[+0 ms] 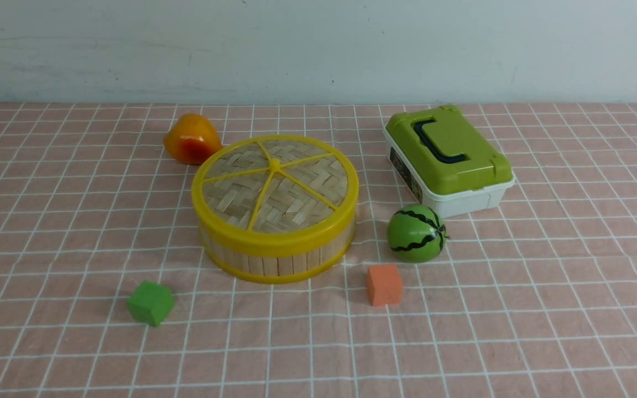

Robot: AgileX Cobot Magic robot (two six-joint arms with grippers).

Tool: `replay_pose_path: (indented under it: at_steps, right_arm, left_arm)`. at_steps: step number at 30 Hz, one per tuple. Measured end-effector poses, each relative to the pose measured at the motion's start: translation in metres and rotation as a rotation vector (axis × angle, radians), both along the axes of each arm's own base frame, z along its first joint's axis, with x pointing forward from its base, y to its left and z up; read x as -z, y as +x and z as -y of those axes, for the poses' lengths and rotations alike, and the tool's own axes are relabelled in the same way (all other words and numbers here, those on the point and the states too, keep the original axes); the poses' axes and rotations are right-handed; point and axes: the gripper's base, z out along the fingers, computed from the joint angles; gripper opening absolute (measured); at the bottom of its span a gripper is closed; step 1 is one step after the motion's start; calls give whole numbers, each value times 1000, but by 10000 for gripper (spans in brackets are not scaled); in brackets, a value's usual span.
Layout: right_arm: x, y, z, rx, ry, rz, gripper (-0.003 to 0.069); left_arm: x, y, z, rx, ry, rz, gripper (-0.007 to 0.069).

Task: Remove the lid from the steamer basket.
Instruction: Use the left arm to lift the lid of the steamer

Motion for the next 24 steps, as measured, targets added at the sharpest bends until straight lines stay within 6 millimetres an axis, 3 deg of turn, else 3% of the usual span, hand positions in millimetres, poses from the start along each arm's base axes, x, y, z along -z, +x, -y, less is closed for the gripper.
replay_pose_path:
  at_steps: [20,24]
  right_arm:
    - [0,0,0,0,0,0,241]
    - [0,0,0,0,0,0,241]
  left_arm:
    - [-2,1,0,-1,-3,26,29]
    - [-16,4,-1,-11,-16,180,34]
